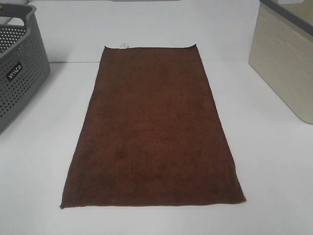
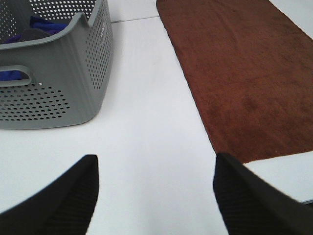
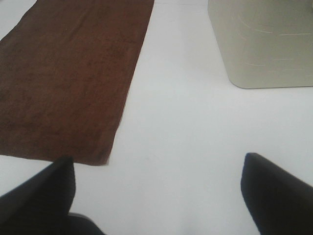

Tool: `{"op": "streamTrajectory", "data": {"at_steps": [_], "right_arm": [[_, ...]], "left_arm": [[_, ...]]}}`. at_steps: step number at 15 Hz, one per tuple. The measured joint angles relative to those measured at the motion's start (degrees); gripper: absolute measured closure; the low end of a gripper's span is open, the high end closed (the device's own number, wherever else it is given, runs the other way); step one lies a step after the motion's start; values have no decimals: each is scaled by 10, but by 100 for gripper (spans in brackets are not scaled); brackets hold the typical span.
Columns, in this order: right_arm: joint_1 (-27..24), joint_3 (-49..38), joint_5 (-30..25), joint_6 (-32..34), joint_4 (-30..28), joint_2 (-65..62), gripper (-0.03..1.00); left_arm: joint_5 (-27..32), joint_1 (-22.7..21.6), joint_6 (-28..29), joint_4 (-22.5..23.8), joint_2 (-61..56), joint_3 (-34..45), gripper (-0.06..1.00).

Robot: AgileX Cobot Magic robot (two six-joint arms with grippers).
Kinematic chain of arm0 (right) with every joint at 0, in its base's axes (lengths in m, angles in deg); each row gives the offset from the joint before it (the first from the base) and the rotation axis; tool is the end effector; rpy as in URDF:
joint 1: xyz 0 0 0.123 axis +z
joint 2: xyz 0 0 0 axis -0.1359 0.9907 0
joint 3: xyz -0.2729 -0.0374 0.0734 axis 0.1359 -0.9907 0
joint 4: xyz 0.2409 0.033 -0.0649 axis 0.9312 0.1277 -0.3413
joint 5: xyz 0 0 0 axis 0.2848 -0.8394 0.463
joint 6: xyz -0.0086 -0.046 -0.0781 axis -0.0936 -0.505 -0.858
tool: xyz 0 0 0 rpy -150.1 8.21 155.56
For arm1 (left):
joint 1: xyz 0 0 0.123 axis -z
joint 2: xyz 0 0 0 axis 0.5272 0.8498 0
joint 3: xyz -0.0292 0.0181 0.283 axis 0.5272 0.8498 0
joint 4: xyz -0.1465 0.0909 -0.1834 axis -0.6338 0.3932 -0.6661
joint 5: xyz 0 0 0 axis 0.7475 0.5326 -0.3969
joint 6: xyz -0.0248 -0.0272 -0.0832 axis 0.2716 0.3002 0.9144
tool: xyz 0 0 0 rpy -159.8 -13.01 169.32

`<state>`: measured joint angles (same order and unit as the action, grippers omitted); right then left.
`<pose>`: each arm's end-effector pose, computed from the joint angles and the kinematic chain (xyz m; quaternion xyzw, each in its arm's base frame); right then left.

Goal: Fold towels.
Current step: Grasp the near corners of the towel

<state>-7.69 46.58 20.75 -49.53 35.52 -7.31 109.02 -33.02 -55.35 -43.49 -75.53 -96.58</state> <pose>-0.0061 0.0083 0.2776 -0.0607 0.8502 0.0177 0.5227 -0.0060 -0.0157 0.2787 0.0703 0.8441 -0.0463 0.5295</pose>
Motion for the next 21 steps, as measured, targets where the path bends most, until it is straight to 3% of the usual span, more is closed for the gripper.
{"op": "streamTrajectory", "data": {"at_steps": [21], "right_arm": [[0, 0, 0, 0, 0, 0, 11]], "left_arm": [[0, 0, 0, 0, 0, 0, 30]]}}
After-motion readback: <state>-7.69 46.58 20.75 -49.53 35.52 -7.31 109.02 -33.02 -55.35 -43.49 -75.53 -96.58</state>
